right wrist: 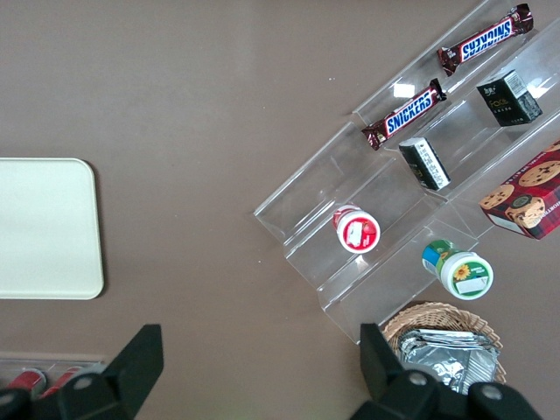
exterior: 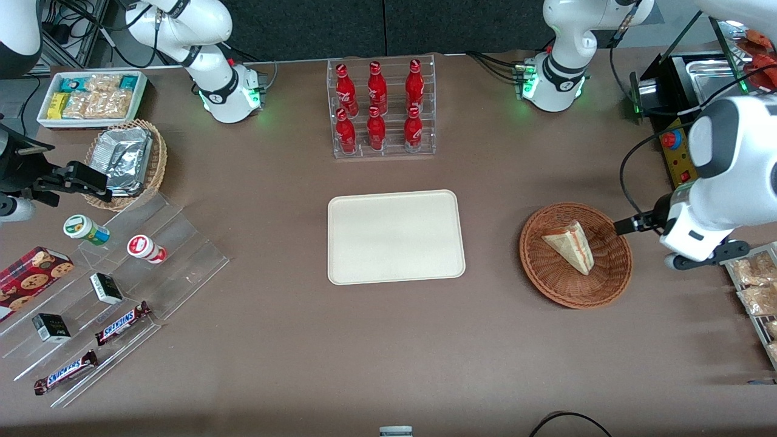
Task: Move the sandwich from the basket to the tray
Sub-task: 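Move the left gripper over the wrapped sandwich in the wicker basket and lower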
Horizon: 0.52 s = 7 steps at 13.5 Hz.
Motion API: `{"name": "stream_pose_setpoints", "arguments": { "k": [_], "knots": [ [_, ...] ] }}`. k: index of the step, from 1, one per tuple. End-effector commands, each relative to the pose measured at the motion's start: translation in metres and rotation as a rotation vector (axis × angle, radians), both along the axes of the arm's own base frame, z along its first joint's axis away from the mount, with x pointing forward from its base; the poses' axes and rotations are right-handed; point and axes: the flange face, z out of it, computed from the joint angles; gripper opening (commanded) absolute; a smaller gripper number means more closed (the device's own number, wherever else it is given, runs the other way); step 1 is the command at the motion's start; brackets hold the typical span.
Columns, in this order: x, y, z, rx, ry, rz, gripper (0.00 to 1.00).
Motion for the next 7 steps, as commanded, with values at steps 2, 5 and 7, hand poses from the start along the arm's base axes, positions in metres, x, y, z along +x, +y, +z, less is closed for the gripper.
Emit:
{"name": "stream_pose_setpoints", "arguments": {
  "k": [2,5,7],
  "knots": [
    [-0.014,-0.013,-0.045,0.008,-0.077,0.163,1.0],
    [-0.03,-0.041,-0.092,0.009,-0.148,0.259,1.0],
    [-0.051,-0.041,-0.115,0.013,-0.141,0.267,1.0]
  ]
}}
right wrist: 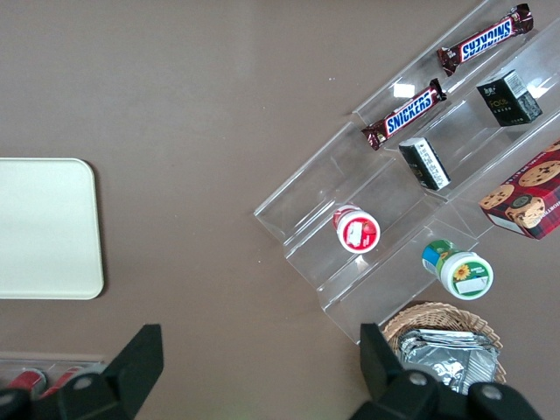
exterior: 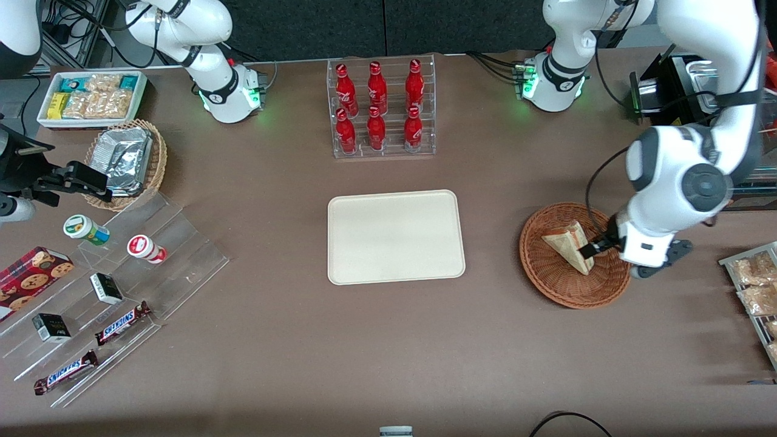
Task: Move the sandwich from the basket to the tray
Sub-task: 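Move the left gripper over the wrapped sandwich in the wicker basket and lower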
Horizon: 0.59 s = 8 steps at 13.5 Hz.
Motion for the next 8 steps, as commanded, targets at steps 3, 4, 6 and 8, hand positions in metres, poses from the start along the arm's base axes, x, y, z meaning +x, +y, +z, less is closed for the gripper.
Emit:
{"name": "stream_pose_setpoints", "arguments": {
  "k": [3,4,6,8],
  "knots": [
    [-0.043,0.003,-0.031,-0.003,0.002,0.042,1.0],
    [-0.048,0.006,-0.039,-0.002,0.015,0.049,1.0],
    [-0.048,0.006,-0.044,-0.008,0.004,0.086,1.0],
    [-0.048,0.004,-0.052,-0.01,-0.003,0.088,1.0]
  ]
}}
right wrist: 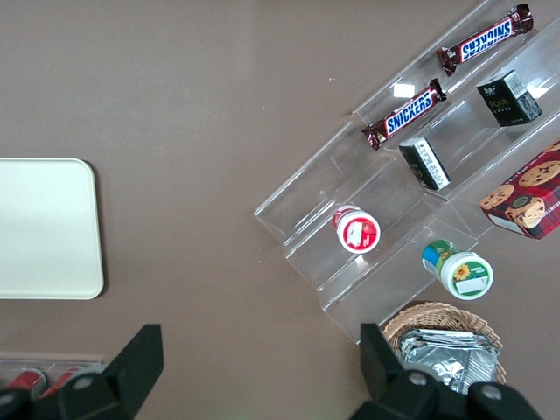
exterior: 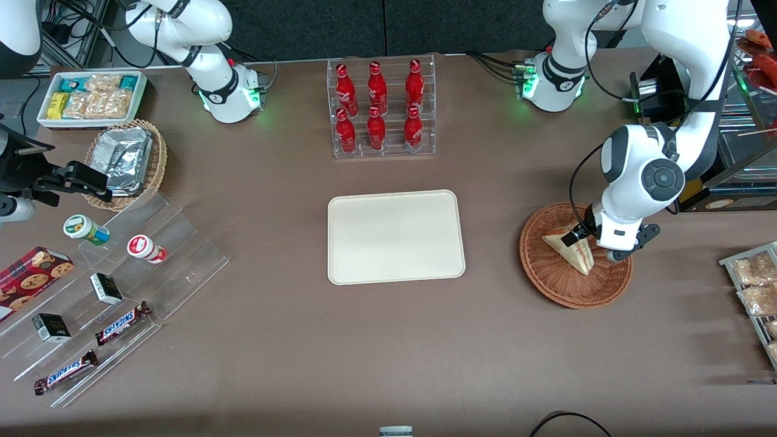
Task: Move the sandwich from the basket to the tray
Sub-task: 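Close the left gripper on the wrapped sandwich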
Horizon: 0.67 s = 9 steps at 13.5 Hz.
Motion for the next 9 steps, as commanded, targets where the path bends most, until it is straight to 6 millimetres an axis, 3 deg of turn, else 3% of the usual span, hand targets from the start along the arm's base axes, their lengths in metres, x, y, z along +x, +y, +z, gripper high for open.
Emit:
{"name": "stream_pose_setpoints", "arguments": {
  "k": [1,6,7,8,9],
  "knots": [
    [-0.007,-0.001,-0.007,-0.008,-0.027,0.036,1.0],
    [-0.007,-0.003,-0.035,-0.028,-0.051,0.096,0.98],
    [-0.006,-0.003,-0.036,-0.031,-0.051,0.118,0.82],
    [-0.006,-0.004,-0.036,-0.036,-0.048,0.131,0.46],
    [-0.005,-0.004,-0.036,-0.036,-0.047,0.131,0.21]
  ]
}}
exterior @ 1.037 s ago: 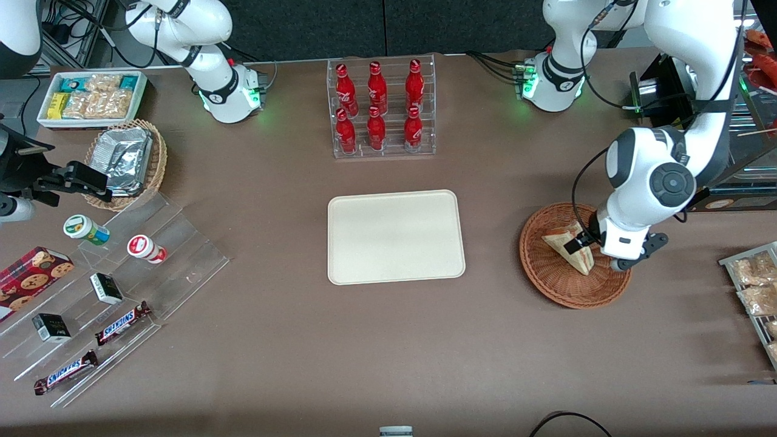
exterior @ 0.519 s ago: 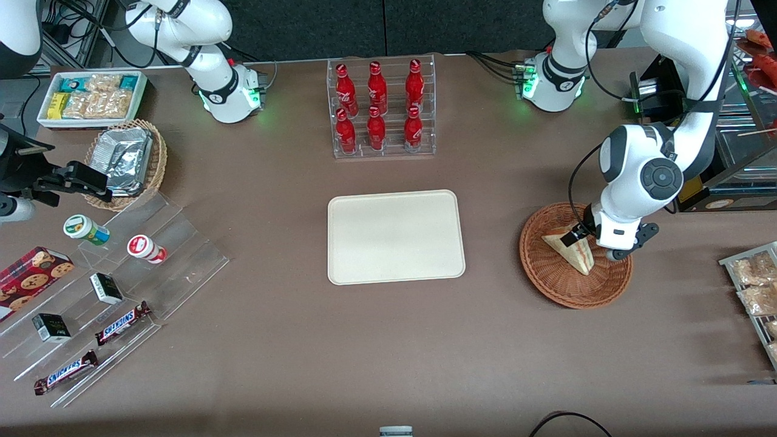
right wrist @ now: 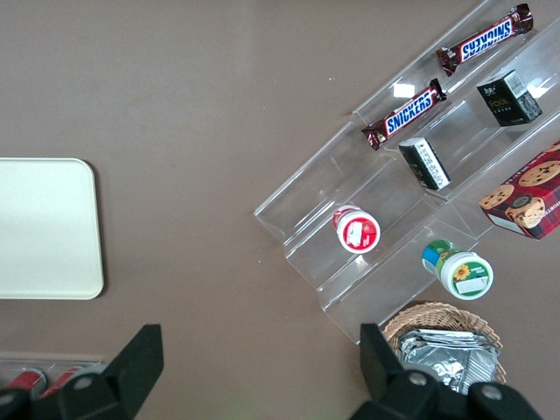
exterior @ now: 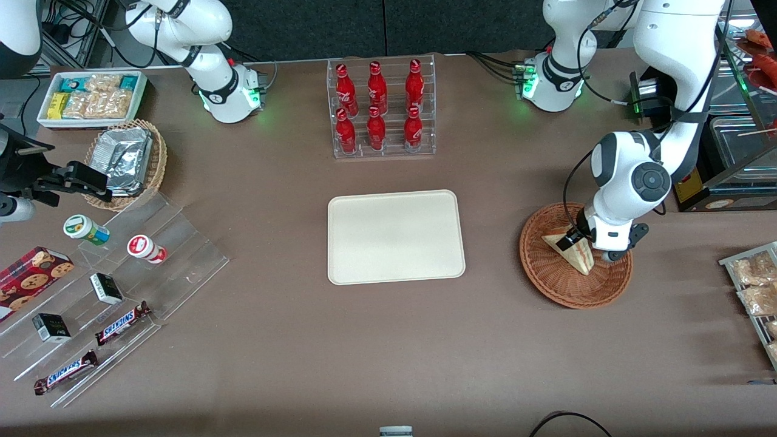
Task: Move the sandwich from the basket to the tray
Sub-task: 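Close the left gripper on the wrapped sandwich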
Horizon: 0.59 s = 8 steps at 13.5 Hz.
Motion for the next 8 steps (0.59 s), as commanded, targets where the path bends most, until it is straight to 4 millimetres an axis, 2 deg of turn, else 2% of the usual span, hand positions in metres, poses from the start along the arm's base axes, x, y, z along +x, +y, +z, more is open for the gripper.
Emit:
{"name": "stream_pose_setpoints", "arguments": {
  "k": [1,2,4,6,8],
  "knots": [
    [0.003,-0.004,0.004,-0.008,-0.014,0.03,0.06],
    [0.005,-0.004,0.009,-0.009,-0.02,0.028,0.02],
    [0.01,-0.007,0.025,-0.01,-0.017,0.025,0.0],
    [0.022,-0.019,0.059,-0.008,0.077,0.001,0.0],
    [0.033,-0.043,0.102,-0.003,0.131,-0.047,0.0]
  ]
}}
